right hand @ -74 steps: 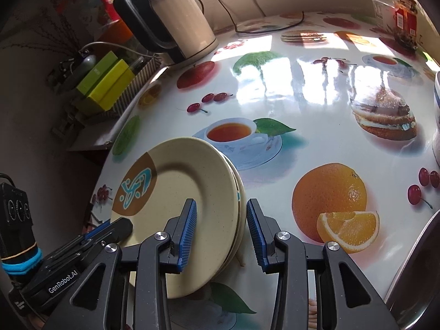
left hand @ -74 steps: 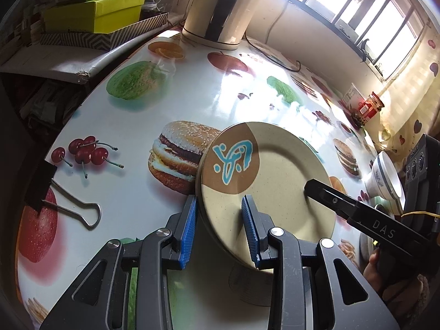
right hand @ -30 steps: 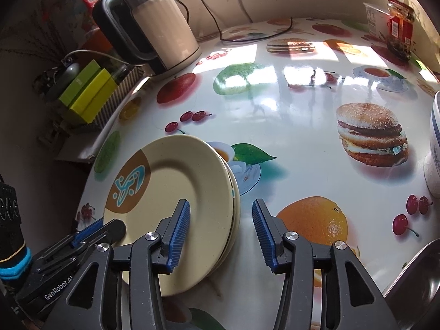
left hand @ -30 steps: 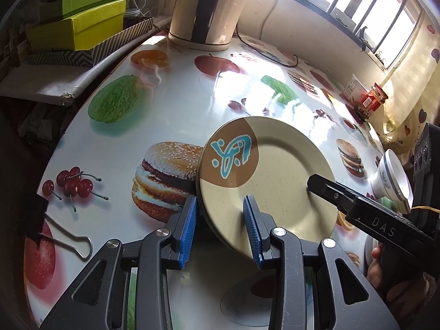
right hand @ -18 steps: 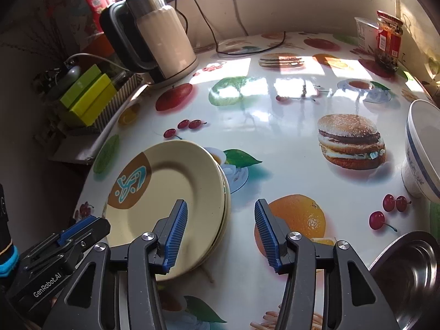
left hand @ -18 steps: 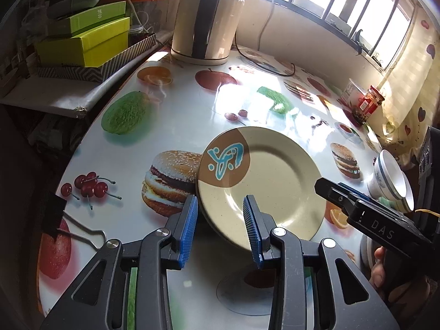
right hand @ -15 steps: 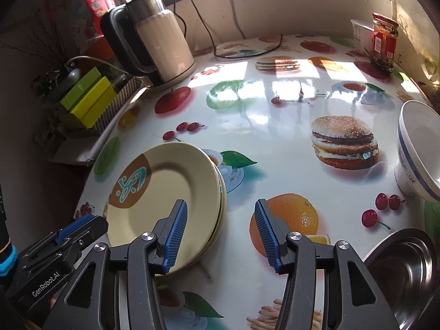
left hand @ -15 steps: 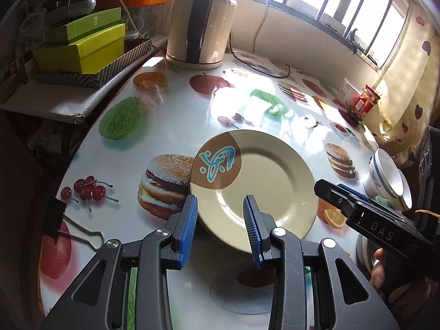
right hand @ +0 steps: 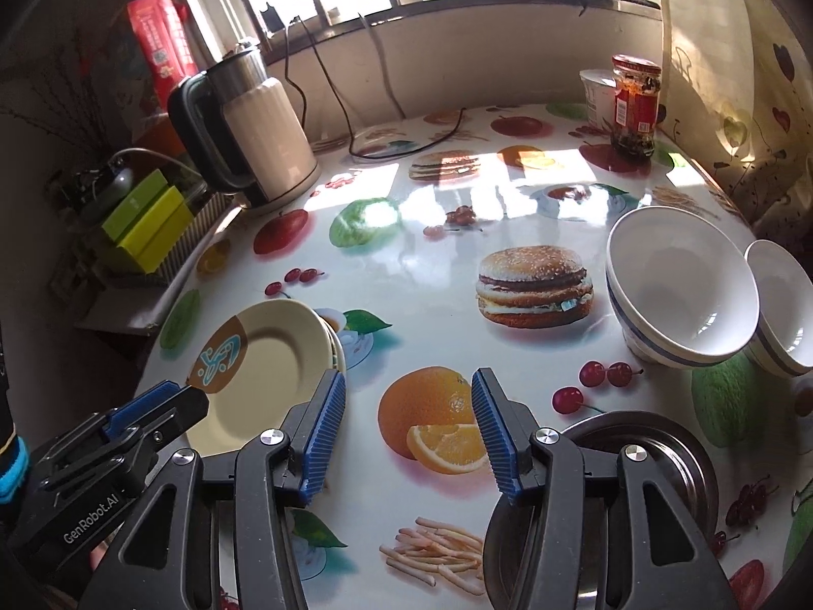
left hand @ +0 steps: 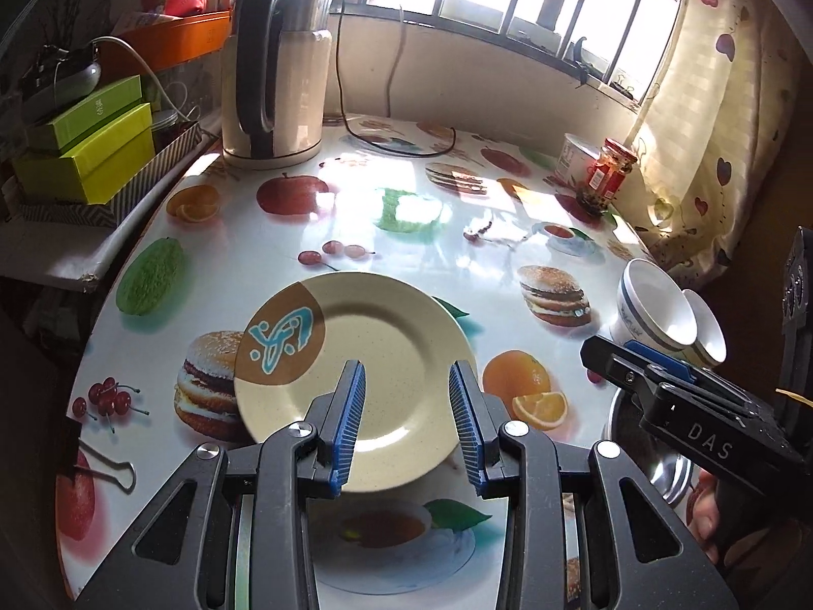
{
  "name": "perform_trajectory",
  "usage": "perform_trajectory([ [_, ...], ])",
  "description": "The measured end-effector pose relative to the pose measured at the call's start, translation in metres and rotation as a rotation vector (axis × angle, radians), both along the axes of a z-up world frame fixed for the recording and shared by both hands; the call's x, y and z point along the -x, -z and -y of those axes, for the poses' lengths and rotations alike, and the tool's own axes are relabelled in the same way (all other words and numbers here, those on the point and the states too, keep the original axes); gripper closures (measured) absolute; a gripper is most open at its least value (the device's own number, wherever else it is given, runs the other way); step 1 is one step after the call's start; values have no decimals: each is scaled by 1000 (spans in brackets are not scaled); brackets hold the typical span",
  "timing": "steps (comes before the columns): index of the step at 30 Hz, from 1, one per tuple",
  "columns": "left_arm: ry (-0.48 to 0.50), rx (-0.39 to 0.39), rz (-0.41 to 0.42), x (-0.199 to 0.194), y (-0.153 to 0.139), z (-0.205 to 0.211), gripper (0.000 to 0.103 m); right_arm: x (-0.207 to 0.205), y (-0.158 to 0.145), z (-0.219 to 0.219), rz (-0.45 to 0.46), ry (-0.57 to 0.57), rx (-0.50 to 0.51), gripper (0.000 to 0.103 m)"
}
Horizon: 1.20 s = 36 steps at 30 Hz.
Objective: Organize plates and bowls
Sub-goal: 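Move the left tool to a white bowl rim while the right tool reaches another bowl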
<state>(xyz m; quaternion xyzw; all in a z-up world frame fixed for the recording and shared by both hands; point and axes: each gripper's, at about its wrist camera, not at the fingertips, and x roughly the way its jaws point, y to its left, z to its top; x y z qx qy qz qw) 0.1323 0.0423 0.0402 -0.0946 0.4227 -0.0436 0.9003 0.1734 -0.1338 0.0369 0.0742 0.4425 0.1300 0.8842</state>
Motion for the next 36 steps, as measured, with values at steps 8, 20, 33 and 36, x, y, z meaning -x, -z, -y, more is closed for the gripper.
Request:
perform_trajectory([
  [8, 73, 0, 12, -9, -7, 34, 67, 6, -10, 38, 22, 81, 1, 51],
  [20, 154, -14, 20, -24, -13, 74, 67, 13, -17, 79, 38, 168, 10, 51],
  [33, 242, 2, 16, -47, -12, 115, 67, 11, -20, 121, 58, 250, 43, 51],
  [36, 265, 3, 11, -53, -11, 126, 67, 8, -18, 133, 56, 272, 48, 51],
])
